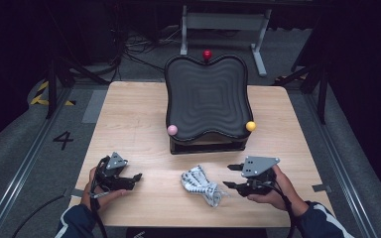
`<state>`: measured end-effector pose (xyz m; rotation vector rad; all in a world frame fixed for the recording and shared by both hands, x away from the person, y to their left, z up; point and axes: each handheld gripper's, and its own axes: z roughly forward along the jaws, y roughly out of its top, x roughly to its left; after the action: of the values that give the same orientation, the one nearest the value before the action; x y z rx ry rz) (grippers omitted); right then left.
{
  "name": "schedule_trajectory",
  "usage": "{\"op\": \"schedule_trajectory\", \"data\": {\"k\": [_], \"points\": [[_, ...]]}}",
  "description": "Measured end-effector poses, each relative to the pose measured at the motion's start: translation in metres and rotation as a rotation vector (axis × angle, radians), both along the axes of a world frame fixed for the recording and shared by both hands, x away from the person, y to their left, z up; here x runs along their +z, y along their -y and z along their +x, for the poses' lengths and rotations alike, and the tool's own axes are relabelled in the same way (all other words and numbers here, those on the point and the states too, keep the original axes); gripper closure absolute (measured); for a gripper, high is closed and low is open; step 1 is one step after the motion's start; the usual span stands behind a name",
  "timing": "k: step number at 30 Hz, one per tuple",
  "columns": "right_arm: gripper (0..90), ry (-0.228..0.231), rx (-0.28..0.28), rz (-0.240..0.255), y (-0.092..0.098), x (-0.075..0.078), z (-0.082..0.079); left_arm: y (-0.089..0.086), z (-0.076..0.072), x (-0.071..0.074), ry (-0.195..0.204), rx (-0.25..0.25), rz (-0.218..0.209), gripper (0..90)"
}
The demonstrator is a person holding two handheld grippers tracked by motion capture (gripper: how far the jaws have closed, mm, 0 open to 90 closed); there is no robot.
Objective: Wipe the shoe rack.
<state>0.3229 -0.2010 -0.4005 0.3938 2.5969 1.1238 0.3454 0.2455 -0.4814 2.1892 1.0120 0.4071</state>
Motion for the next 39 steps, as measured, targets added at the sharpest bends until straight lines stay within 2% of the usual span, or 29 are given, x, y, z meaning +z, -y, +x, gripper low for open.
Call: {"op": "schedule_trajectory", "data": {"k": [6,8,14,18,20,22,26,29,32,34,38,39], "points": [[46.4,0.014,-0.049,-0.013,0.018,-0.004,0.002,0.0,0.0,0.0,0.001,-0.002,0.002,22.9],[45.4,0.021,-0.078,-0.038,0.027,-0.01,0.005,0.0,0.0,0.0,-0.002,0.002,-0.003,22.9],[42.6,0.03,-0.131,-0.057,0.045,-0.019,0.009,0.0,0.0,0.0,0.001,0.0,0.002,22.9],[39.6,0.024,-0.187,-0.075,0.059,-0.027,0.012,0.0,0.001,0.0,0.001,-0.001,0.006,22.9],[37.8,0.034,-0.214,-0.094,0.067,-0.031,0.014,0.001,0.0,0.0,-0.011,0.006,-0.003,22.9],[37.2,0.035,-0.242,-0.098,0.074,-0.035,0.015,0.002,0.002,0.0,0.002,0.0,0.006,22.8],[35.3,0.012,-0.292,-0.085,0.092,-0.045,0.018,0.003,0.002,0.0,-0.006,-0.002,0.002,22.8],[34.0,-0.01,-0.329,-0.068,0.104,-0.052,0.019,0.003,0.003,0.0,0.003,-0.006,0.006,22.8],[33.1,-0.017,-0.355,-0.059,0.117,-0.061,0.019,0.004,0.003,0.0,-0.007,-0.004,-0.003,22.8],[32.6,-0.04,-0.376,-0.05,0.127,-0.068,0.019,0.004,0.003,0.0,-0.007,-0.004,-0.002,22.8],[31.3,-0.053,-0.399,-0.035,0.141,-0.076,0.016,0.004,0.003,0.0,-0.005,-0.006,0.002,22.8],[31.4,-0.059,-0.409,-0.014,0.144,-0.078,0.015,0.004,0.003,0.0,-0.005,-0.004,0.001,22.8]]}}
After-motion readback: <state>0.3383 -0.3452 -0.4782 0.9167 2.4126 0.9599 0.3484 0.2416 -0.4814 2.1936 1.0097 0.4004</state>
